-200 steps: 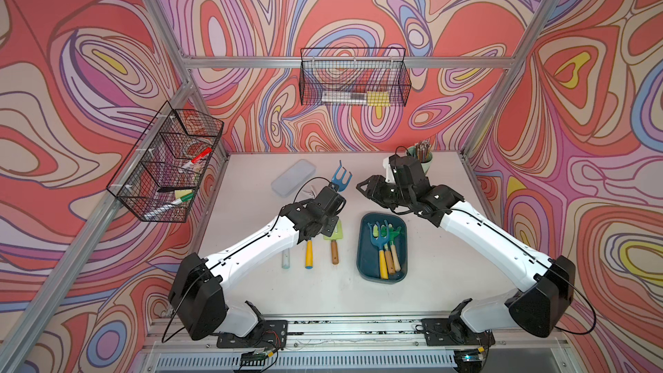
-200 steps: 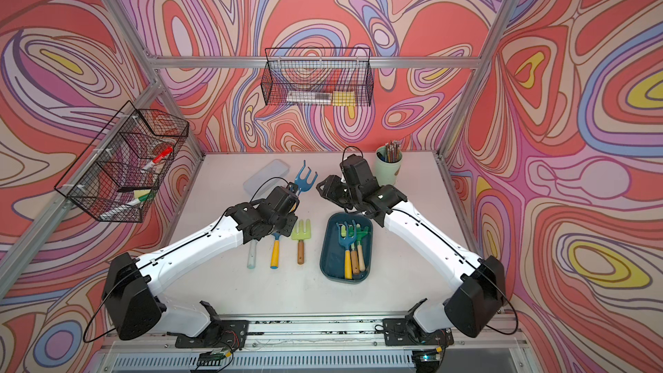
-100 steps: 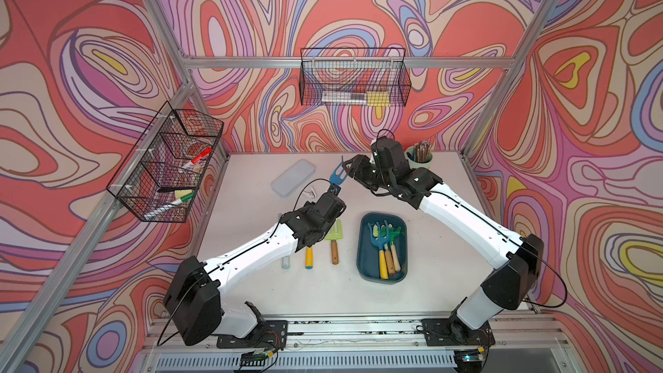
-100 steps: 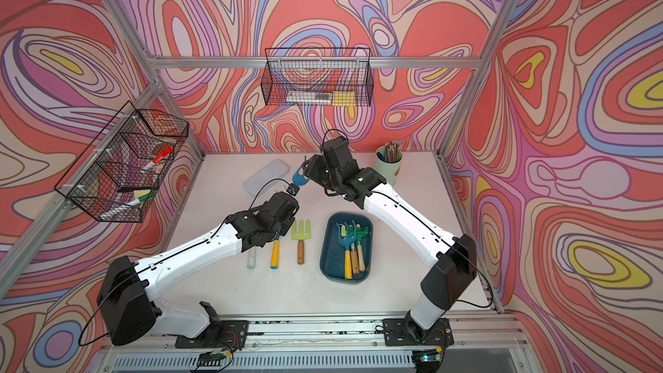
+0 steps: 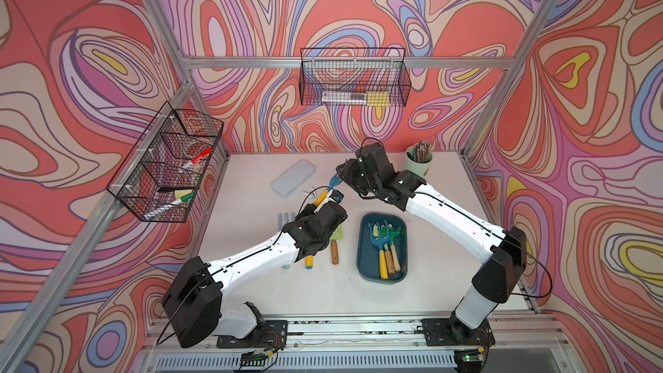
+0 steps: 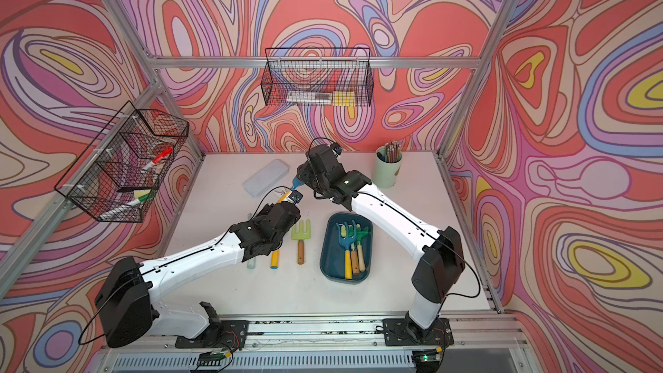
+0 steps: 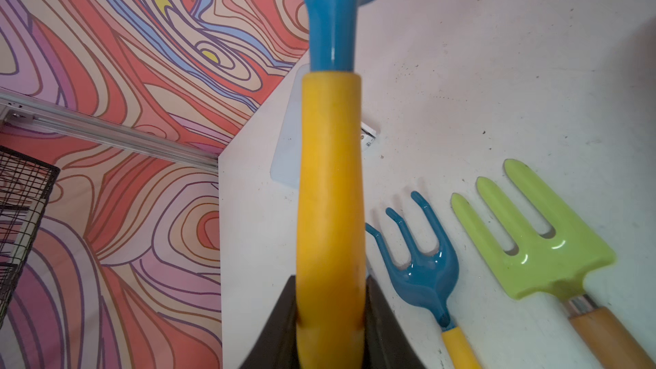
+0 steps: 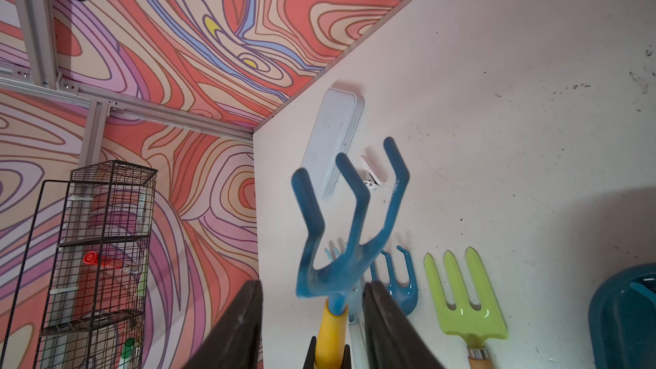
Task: Take the hand rake out of the storage box
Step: Pick up the rake from the storage box.
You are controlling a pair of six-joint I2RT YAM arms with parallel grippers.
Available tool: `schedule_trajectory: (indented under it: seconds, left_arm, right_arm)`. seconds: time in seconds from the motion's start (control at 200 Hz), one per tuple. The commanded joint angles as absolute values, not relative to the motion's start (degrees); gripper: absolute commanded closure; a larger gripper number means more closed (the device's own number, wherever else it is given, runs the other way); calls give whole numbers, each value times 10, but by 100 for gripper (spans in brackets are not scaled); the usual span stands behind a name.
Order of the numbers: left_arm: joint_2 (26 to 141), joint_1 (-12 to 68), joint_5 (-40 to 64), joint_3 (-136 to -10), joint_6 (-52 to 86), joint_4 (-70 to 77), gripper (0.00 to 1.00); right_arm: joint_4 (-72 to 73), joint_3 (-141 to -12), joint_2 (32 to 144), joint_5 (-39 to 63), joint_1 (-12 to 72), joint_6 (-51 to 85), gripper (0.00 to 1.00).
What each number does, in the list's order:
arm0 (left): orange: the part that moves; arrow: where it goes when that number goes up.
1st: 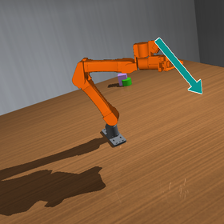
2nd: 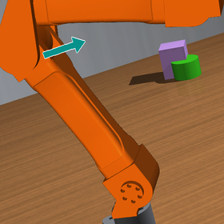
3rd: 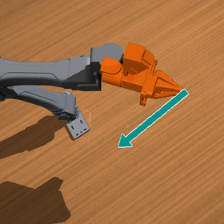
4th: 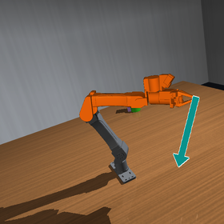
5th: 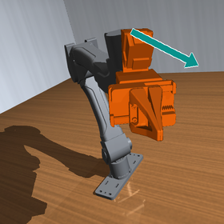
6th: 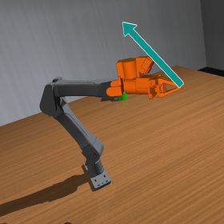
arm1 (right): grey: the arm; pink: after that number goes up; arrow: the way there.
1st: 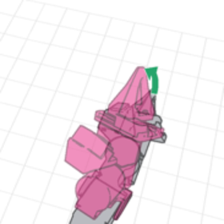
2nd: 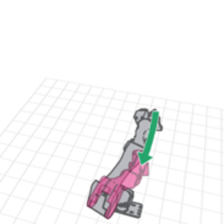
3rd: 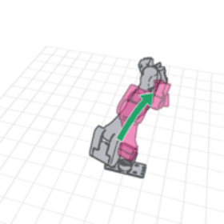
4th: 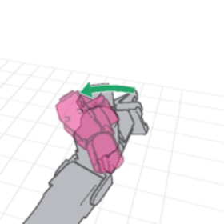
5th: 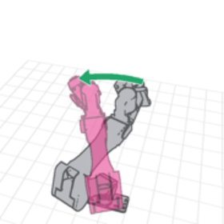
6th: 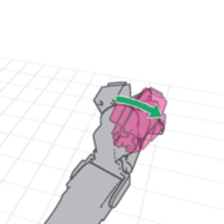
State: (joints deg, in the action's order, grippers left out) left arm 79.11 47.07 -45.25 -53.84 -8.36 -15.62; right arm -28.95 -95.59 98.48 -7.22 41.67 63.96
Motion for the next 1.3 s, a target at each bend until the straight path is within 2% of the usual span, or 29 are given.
schedule_trajectory:
  seconds: [0.0, 0.28, 0.471, 0.701, 0.811, 0.866, 0.936, 1.042, 1.217, 1.297]
  left_arm:
    - [763, 477, -495, -526, -123, -83, 100]
    - [758, 503, -548, -489, -212, 9, 100]
    - [806, 521, -639, -459, -348, 166, 100]
    - [837, 524, -686, -431, -480, 351, 100]
    - [832, 524, -676, -438, -465, 323, 98]
    - [816, 524, -649, -458, -388, 210, 83]
    - [788, 523, -560, -498, -245, 5, 73]
    - [754, 518, -422, -524, -156, -120, 57]
    - [698, 489, -247, -556, -86, -259, 49]
    - [658, 450, -130, -568, -53, -302, 44]
  right_arm:
    - [-280, -954, 983, -88, 417, 665, 54]
    - [-263, -944, 994, -63, 412, 702, 62]
    - [-263, -937, 997, -53, 412, 705, 77]
    - [-262, -889, 973, -35, 398, 691, 99]
    - [-255, -863, 963, -11, 390, 675, 100]
    - [-257, -860, 964, -1, 388, 667, 100]
    - [-258, -861, 967, 6, 387, 658, 100]
    - [-256, -863, 968, 18, 382, 646, 100]
    - [-255, -869, 957, 37, 373, 599, 100]
    - [-258, -872, 952, 58, 363, 565, 100]
